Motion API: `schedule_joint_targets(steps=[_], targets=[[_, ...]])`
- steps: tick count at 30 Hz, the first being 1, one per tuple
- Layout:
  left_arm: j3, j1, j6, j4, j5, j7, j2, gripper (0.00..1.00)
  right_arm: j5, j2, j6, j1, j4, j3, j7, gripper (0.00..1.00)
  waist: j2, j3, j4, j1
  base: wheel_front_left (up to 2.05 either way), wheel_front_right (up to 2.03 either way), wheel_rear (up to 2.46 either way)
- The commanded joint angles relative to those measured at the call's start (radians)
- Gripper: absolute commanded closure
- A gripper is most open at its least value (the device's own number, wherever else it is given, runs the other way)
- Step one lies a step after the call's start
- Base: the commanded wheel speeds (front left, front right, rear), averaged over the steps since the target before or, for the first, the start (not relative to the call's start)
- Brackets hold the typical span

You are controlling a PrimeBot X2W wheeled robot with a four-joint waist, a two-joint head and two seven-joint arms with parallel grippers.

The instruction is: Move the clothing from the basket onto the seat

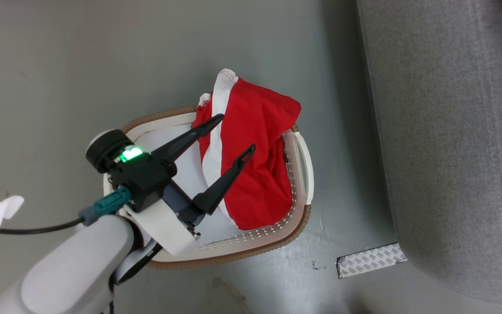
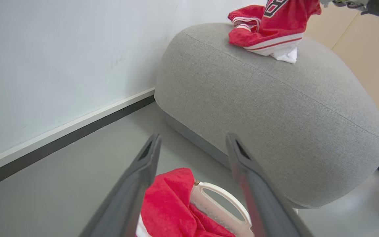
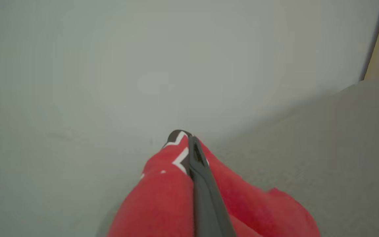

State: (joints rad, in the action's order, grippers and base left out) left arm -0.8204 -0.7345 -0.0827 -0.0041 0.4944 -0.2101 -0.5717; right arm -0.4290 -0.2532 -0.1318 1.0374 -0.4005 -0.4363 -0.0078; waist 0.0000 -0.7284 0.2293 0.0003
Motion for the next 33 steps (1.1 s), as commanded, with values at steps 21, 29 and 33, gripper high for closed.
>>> schedule_joint_targets(steps=[21, 29, 33], targets=[[-0.024, 0.077, 0.013, 0.122, 0.042, -0.040, 0.080, 0.00, 0.095, -0.056, 0.002, -0.217, -0.109, 0.197, 0.435, 0.00, 0.0000, 0.204, 0.032, -0.0003, 0.00, 0.00, 0.00], [0.002, 0.157, 0.026, 0.212, 0.083, -0.054, 0.145, 0.00, 0.010, -0.178, 0.002, -0.360, -0.015, 0.324, 0.480, 0.00, 0.0000, 0.409, 0.019, -0.0003, 0.00, 0.00, 0.00], [0.026, 0.200, 0.032, 0.253, 0.100, -0.054, 0.182, 0.00, -0.050, -0.227, 0.002, -0.420, 0.045, 0.363, 0.487, 0.00, 0.0000, 0.513, 0.002, -0.0003, 0.00, 0.00, 0.00]])
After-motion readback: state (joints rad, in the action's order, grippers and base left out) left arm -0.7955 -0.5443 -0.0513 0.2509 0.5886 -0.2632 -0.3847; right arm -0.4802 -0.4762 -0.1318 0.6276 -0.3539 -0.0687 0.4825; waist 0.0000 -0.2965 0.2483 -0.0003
